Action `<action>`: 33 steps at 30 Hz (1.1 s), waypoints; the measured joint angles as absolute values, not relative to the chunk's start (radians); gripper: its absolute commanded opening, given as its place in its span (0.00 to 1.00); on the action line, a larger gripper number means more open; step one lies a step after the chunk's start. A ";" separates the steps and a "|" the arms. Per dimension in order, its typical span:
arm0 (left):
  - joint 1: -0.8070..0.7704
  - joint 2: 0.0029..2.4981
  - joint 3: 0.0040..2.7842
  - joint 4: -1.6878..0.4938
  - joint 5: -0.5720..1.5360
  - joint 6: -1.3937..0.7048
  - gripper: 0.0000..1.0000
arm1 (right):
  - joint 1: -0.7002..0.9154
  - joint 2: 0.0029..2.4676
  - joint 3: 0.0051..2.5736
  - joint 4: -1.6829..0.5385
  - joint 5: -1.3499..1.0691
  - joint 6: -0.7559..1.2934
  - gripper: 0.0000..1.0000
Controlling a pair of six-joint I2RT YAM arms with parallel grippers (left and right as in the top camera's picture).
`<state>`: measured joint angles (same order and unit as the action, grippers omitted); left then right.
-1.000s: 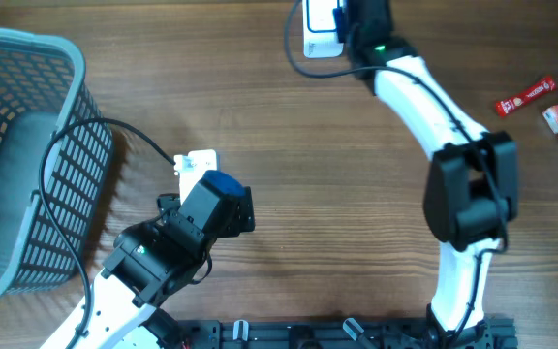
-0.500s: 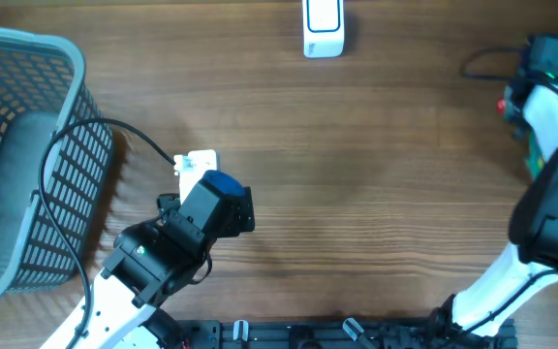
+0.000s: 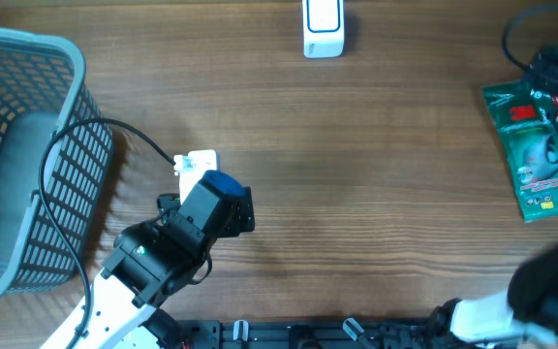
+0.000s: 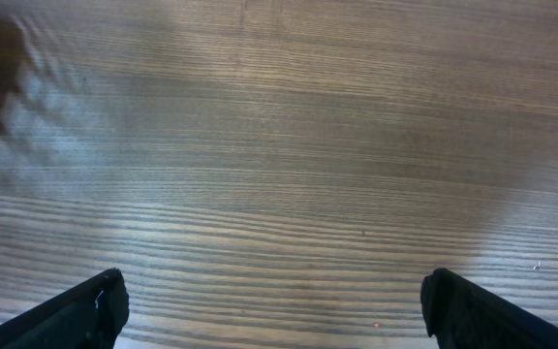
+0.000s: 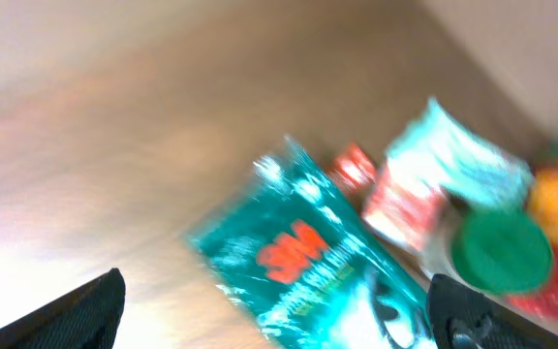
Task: Scan the item barcode
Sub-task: 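Place the glove pack at the right edge and release it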
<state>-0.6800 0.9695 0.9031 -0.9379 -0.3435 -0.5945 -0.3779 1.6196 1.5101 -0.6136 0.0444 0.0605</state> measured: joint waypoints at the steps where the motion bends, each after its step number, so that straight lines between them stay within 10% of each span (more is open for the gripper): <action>1: -0.680 0.970 0.903 -0.938 -0.343 -0.595 1.00 | -0.344 1.545 1.518 -0.626 -0.021 0.064 1.00; 21: -0.680 0.970 0.903 -0.938 -0.344 -0.595 1.00 | -0.197 1.031 1.513 -1.122 -0.471 0.345 1.00; 33: -0.680 0.970 0.903 -0.937 -0.343 -0.595 1.00 | -0.115 0.531 1.011 -0.566 -0.479 0.100 0.99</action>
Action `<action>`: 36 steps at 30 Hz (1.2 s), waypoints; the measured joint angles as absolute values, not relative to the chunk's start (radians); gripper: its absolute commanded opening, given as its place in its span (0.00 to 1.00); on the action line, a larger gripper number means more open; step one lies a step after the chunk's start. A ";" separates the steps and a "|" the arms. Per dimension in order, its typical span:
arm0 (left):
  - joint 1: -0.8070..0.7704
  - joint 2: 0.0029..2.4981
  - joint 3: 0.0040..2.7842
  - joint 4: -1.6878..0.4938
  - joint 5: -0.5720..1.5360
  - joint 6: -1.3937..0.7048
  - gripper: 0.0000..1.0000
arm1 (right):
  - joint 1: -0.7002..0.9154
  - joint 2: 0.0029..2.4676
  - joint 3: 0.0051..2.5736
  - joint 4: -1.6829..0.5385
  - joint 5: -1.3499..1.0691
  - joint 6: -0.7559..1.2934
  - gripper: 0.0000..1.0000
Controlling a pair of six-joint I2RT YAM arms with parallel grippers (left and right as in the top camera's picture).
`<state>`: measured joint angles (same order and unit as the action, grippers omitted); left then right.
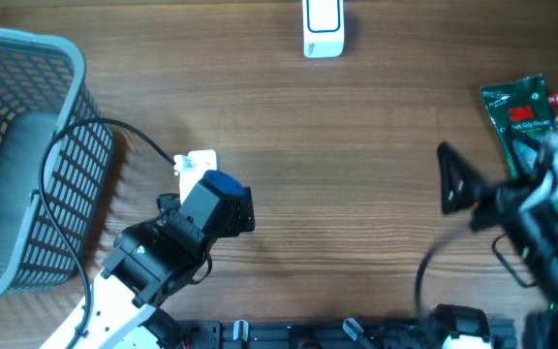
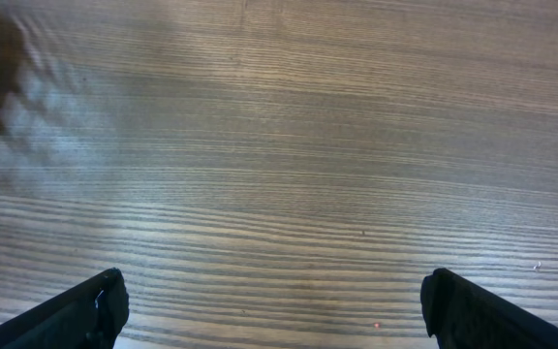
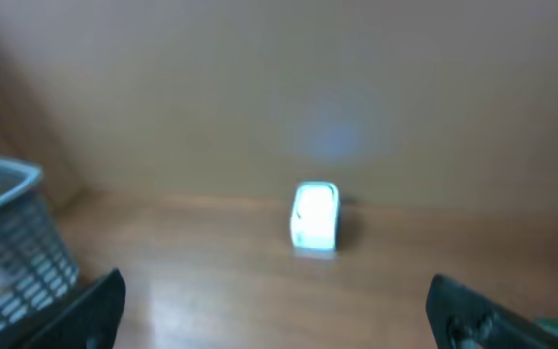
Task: Scan the item barcode
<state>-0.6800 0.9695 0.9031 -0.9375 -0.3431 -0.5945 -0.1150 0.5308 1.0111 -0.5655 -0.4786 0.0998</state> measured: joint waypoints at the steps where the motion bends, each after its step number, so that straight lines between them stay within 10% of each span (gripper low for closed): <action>1: -0.680 0.970 0.903 -0.939 -0.343 -0.595 1.00 | -0.099 0.468 0.951 -0.483 -0.480 0.091 1.00; 15: -0.680 0.970 0.903 -0.938 -0.344 -0.588 1.00 | -0.055 0.021 0.148 0.271 -0.313 0.266 1.00; 36: -0.680 0.970 0.903 -0.937 -0.344 -0.588 1.00 | -0.033 0.015 0.006 -0.002 -0.080 0.456 0.99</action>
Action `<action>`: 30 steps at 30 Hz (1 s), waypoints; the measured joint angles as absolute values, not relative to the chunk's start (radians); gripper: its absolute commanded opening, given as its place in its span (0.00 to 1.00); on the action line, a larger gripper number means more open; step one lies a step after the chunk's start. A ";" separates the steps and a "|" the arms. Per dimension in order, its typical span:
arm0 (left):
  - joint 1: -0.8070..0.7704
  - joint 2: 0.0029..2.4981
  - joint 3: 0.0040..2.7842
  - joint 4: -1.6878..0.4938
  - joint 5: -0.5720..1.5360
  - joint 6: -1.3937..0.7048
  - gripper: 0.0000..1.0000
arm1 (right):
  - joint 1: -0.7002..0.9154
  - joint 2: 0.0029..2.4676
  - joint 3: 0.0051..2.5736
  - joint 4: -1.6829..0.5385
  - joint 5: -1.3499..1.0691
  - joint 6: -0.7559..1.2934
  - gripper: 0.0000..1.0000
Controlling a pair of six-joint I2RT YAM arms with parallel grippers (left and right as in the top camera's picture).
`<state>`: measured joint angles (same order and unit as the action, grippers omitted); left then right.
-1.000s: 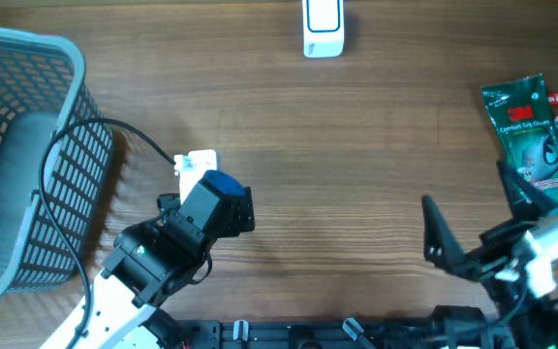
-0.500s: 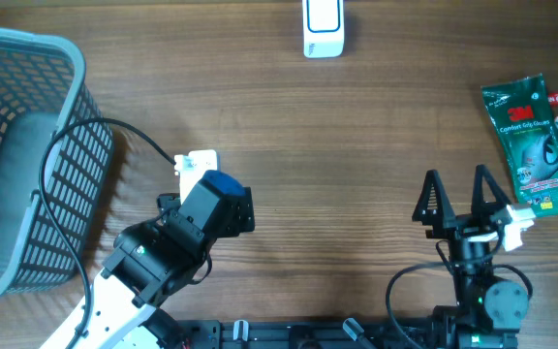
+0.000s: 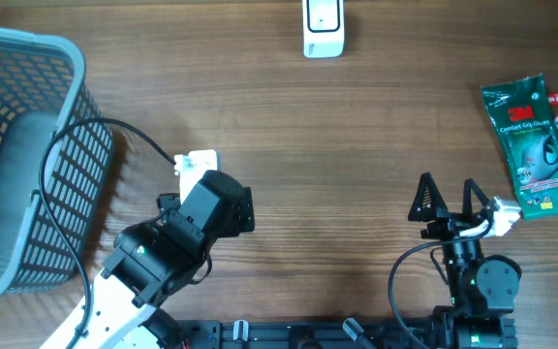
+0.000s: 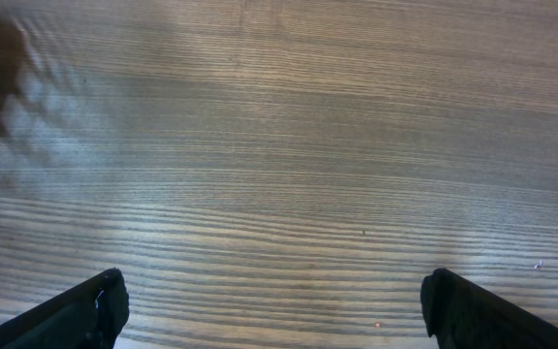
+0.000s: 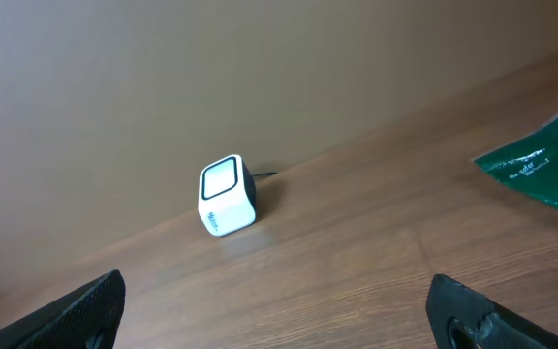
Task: Scan the item barcode
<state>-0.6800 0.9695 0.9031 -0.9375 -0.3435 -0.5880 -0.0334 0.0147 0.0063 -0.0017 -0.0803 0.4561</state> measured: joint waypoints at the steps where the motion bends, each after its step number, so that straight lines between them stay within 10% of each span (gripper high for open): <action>1: -0.680 0.970 0.903 -0.937 -0.344 -0.588 1.00 | -0.033 0.015 0.006 -0.002 -0.080 0.456 1.00; 20: -0.672 0.938 0.903 -0.933 -0.344 -0.588 1.00 | -0.033 0.015 0.006 -0.002 -0.077 0.456 1.00; 30: -0.361 0.578 0.641 -0.443 -0.302 -0.385 1.00 | -0.033 0.015 0.006 -0.001 -0.077 0.456 1.00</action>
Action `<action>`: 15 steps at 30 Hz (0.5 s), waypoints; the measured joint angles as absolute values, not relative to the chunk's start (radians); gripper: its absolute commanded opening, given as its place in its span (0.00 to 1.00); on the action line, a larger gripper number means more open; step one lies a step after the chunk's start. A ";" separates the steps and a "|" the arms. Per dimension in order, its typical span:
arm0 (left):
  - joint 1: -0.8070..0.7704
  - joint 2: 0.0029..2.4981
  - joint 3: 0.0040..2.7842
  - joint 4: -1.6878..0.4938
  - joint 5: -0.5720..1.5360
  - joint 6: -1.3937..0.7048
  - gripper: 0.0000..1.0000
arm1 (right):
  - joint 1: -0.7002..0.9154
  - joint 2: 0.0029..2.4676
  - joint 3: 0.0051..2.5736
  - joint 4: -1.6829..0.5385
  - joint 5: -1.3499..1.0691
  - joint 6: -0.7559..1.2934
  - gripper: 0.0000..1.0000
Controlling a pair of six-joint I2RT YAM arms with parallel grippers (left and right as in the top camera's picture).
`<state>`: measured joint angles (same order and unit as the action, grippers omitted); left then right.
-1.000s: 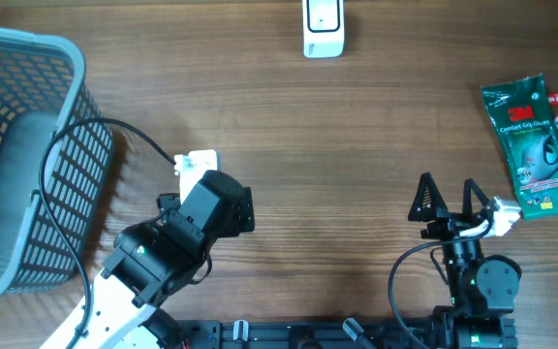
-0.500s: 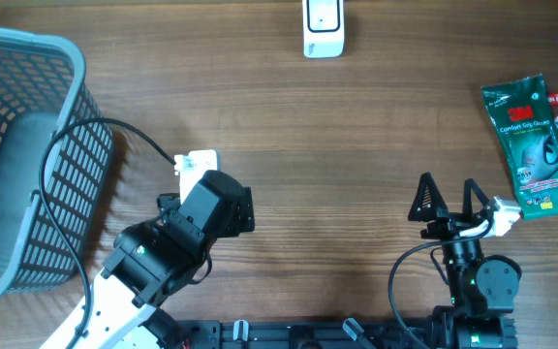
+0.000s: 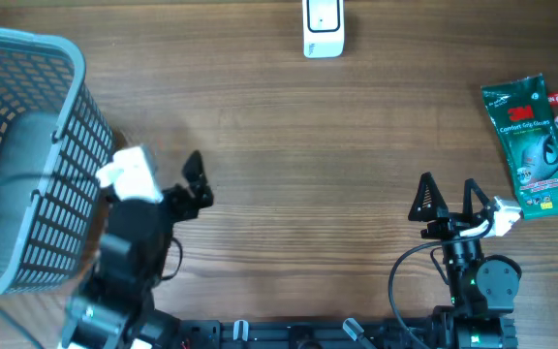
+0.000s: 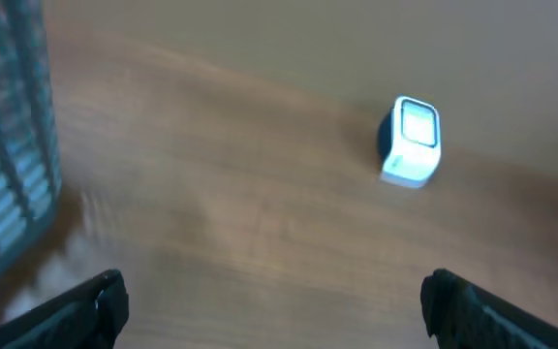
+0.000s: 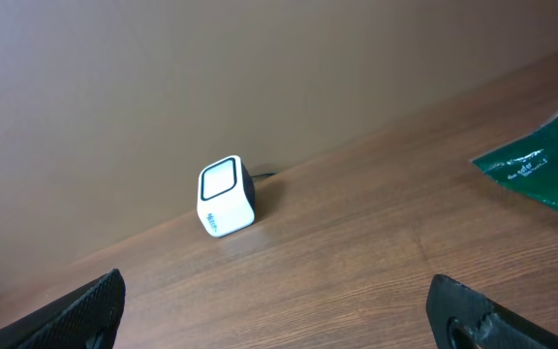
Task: Scan the item barcode
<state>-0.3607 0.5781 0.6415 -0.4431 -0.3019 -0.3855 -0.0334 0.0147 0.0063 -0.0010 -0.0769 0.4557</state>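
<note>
The white barcode scanner (image 3: 323,27) stands at the table's far edge; it also shows in the left wrist view (image 4: 411,142) and the right wrist view (image 5: 227,197). A green 3M package (image 3: 534,145) lies flat at the far right, and its corner shows in the right wrist view (image 5: 545,165). My left gripper (image 3: 198,182) is open and empty beside the basket, facing the scanner. My right gripper (image 3: 447,186) is open and empty at the front right, well left of the package.
A grey mesh basket (image 3: 27,165) fills the left side, close to my left arm; its wall shows in the left wrist view (image 4: 8,145). Red and white packets lie past the package at the right edge.
My left arm has moved left and back toward the basket. Its camera was facing the tabletop and now looks across the table at the scanner. The right arm has not moved.
My right gripper was at the far right over the green package and the packets, open. Then it was in motion nearer the front. By 1.0 s ago it stood at the front right, empty. The package stayed on the table. Only now has the left arm moved.
</note>
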 measured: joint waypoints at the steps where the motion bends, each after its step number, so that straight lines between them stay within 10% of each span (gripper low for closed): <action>1: -0.323 0.522 0.589 -0.408 -0.278 -0.359 1.00 | -0.033 0.015 0.006 -0.001 -0.077 0.456 1.00; 15: -0.055 0.086 0.091 -0.152 -0.109 -0.289 1.00 | -0.033 0.014 0.006 -0.001 -0.077 0.456 1.00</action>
<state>-0.0547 0.0860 0.0914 -0.1516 -0.1089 -0.2890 -0.0334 0.0135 0.0063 -0.0013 -0.0769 0.4557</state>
